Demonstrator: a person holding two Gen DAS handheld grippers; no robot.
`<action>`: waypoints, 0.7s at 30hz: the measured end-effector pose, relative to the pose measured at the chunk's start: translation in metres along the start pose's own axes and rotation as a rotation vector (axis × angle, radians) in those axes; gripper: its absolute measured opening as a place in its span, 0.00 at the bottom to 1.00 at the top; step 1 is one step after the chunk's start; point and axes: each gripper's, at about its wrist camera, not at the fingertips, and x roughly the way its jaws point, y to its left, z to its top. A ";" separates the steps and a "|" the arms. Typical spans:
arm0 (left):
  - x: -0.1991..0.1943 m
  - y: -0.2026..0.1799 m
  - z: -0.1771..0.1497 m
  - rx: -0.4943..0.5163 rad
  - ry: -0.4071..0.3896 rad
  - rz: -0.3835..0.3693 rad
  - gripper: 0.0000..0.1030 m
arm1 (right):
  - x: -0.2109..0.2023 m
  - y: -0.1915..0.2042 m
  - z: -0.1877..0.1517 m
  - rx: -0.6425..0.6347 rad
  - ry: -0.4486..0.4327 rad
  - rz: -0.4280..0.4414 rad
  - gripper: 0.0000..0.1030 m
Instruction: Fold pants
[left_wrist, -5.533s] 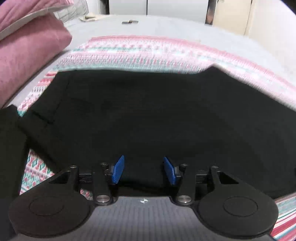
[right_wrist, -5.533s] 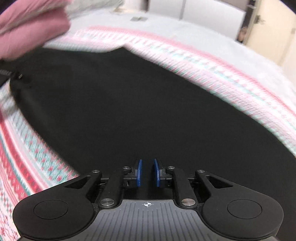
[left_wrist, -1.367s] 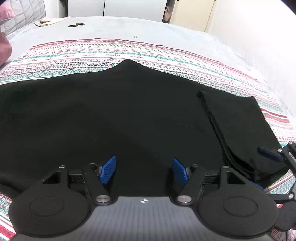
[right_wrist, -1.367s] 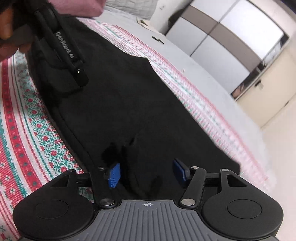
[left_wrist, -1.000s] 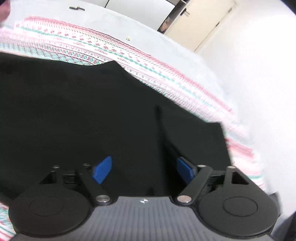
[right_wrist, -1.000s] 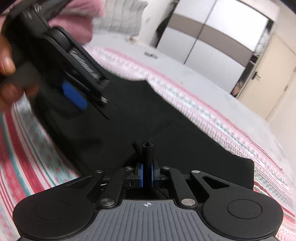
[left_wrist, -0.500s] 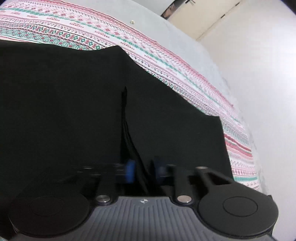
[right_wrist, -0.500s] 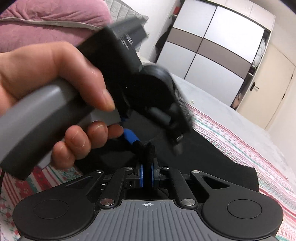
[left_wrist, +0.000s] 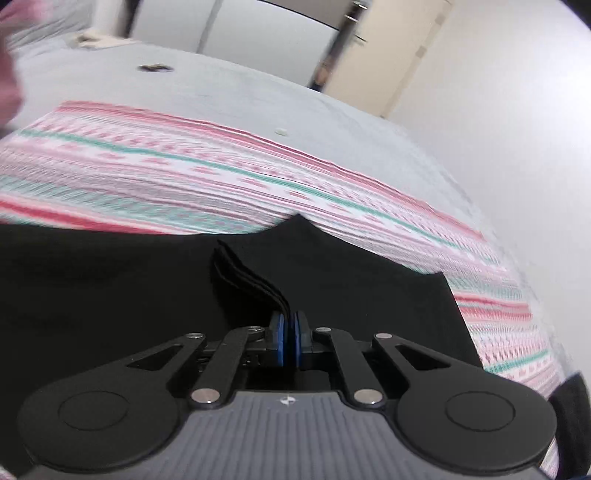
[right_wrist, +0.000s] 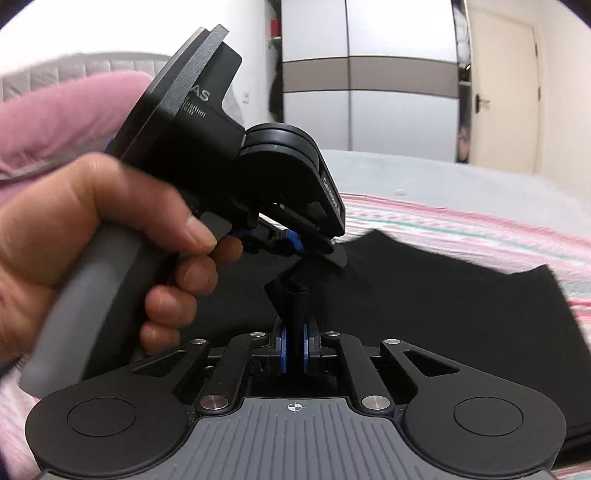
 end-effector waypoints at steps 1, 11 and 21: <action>-0.009 0.015 0.002 -0.021 -0.003 0.004 0.35 | 0.004 0.009 0.003 0.004 0.003 0.026 0.07; -0.057 0.077 0.015 -0.024 -0.097 0.110 0.35 | 0.044 0.091 0.021 -0.017 0.053 0.172 0.07; -0.072 0.136 0.009 -0.183 -0.064 0.199 0.41 | 0.092 0.146 0.021 0.054 0.137 0.260 0.08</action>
